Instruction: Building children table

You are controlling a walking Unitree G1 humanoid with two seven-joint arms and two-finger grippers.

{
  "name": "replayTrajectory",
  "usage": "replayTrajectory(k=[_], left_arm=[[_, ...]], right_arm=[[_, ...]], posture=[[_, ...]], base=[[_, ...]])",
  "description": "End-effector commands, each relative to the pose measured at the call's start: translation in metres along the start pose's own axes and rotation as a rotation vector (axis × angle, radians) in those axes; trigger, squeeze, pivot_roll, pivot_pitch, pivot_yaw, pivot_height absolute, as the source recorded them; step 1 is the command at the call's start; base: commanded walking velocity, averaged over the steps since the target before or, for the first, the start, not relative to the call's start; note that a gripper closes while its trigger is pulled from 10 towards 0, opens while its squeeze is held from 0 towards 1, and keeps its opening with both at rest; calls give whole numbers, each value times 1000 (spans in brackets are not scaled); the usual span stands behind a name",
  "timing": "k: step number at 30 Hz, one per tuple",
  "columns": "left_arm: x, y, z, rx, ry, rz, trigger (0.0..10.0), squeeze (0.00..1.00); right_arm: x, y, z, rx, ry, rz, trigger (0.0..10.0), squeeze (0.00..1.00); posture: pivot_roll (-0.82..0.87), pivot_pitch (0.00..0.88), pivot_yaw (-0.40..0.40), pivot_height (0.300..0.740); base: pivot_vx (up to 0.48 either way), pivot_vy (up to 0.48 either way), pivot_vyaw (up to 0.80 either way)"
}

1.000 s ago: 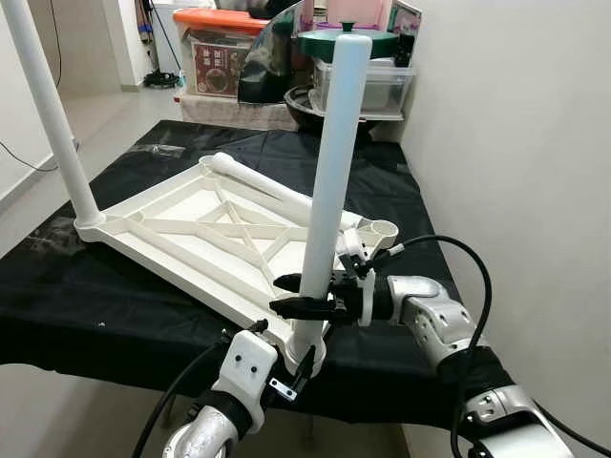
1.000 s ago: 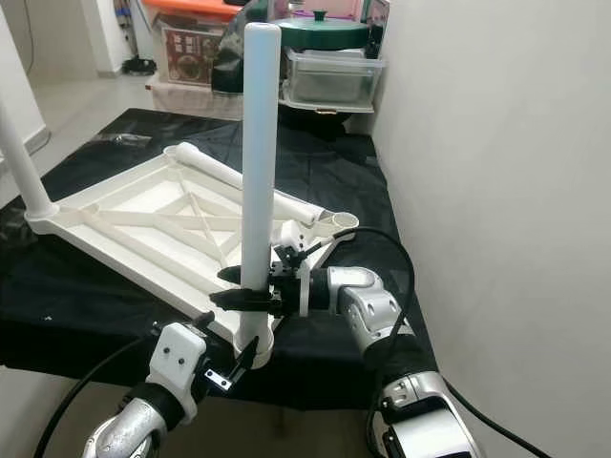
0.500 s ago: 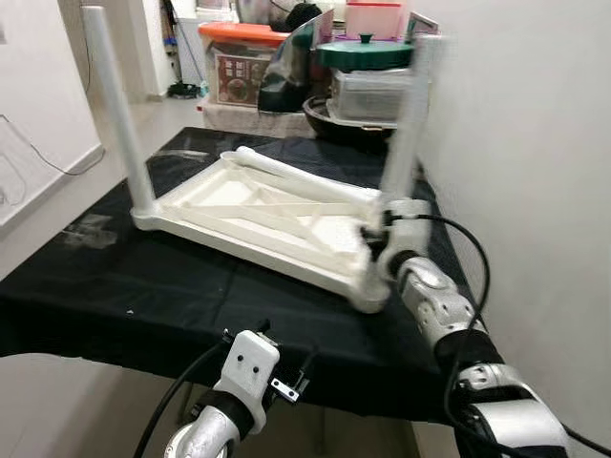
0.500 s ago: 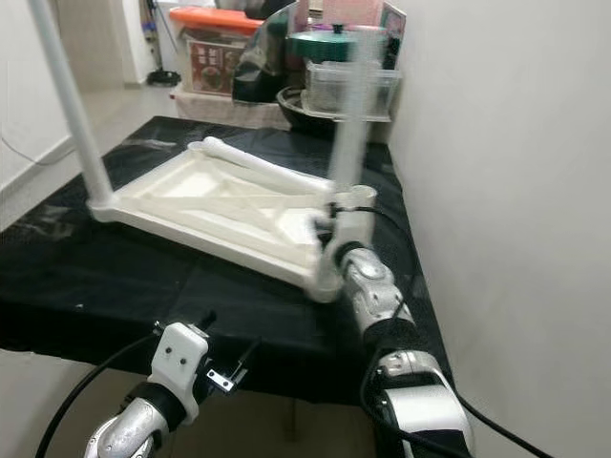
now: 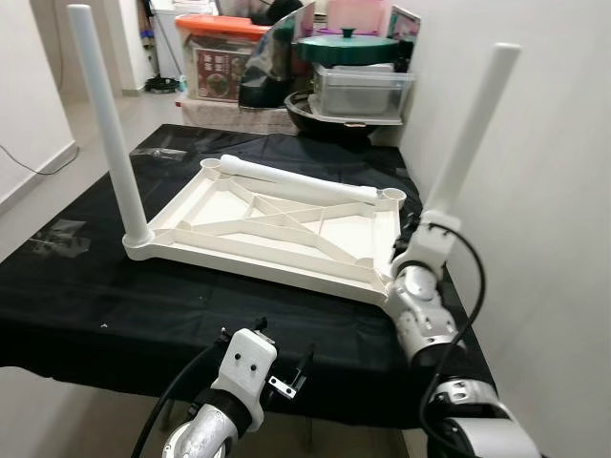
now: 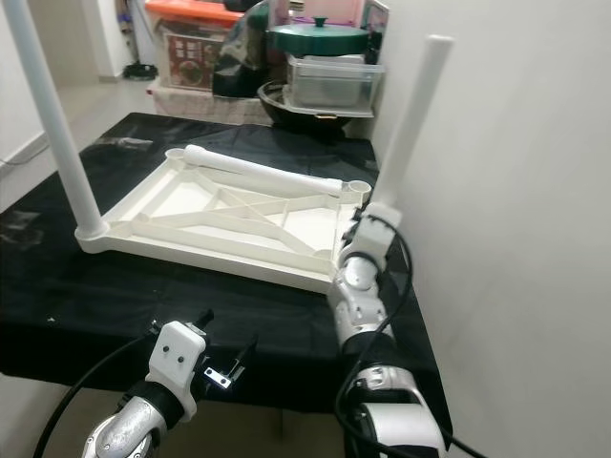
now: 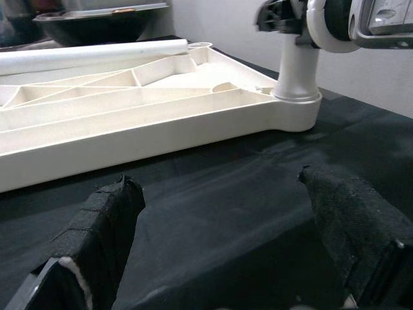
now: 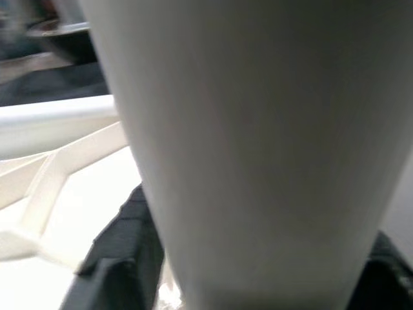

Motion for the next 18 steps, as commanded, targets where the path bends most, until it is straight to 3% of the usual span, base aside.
replayTrajectory(k=[1, 2, 3, 4, 5, 7, 8, 10, 11, 14, 15, 16, 18], left_arm=[[-4, -1, -1, -5, -7, 17, 10000, 0], [-4, -1, -1, -5, -7, 17, 10000, 0], [-4, -1, -1, -7, -8, 18, 10000, 0], [-4, -1, -1, -7, -8, 18, 10000, 0], [-4, -1, -2, -9, -9, 18, 10000, 0], [-4, -1, -2, -9, -10, 19, 10000, 0], [-5, -1, -2, -11, -9, 20, 10000, 0], [-6, -1, -2, -13, -9, 21, 10000, 0], [-6, -1, -2, -13, -9, 21, 10000, 0], [-6, -1, -2, -15, -8, 22, 10000, 0], [-6, -1, -2, -14, -7, 22, 10000, 0], [-6, -1, -2, -14, -7, 22, 10000, 0], [-7, -1, -2, -14, -8, 23, 10000, 0]], right_arm=[[4, -1, 15, 157, 61, -37, 10000, 0], [4, -1, 15, 157, 61, -37, 10000, 0], [11, -1, 17, 310, 135, -72, 10000, 0], [11, -1, 17, 310, 135, -72, 10000, 0], [16, -2, 19, 469, 167, -106, 10000, 0], [17, -3, 19, 511, 171, -115, 10000, 0], [16, -10, 23, 738, 155, -116, 10000, 0], [18, -23, 25, 965, 156, -129, 10000, 0], [18, -23, 25, 965, 156, -129, 10000, 0], [20, -49, 25, 1284, 120, -163, 10000, 0], [20, -56, 24, 1360, 106, -165, 10000, 0], [20, -56, 24, 1360, 106, -165, 10000, 0], [20, -74, 27, 1539, 57, -171, 10000, 0]], posture=[[112, 0, -90, 740], [112, 0, -90, 740], [112, 0, -90, 740], [112, 0, -90, 740], [109, 0, -88, 740], [109, 0, -88, 740], [109, 0, -84, 740], [110, 0, -85, 740], [110, 0, -85, 740], [113, 0, -87, 740], [113, 0, -87, 740], [113, 0, -87, 740], [117, 0, -88, 740]], base=[[0, 0, 0], [0, 0, 0], [0, 0, 0], [0, 0, 0], [0, 0, 0], [0, 0, 0], [0, 0, 0], [0, 0, 0], [0, 0, 0], [0, 0, 0], [0, 0, 0], [0, 0, 0], [0, 0, 0]])
Point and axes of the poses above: a point about 5 cm out from each wrist's last joint towards the gripper, its own y axis pointing out of the wrist towards the gripper, its own x axis along the axis of the wrist's last joint, z = x × y, the point moved 2 cm from there along y, pointing out of the wrist towards the gripper, and after that the axes turned 14 degrees about -y, right-handed, at the moved point
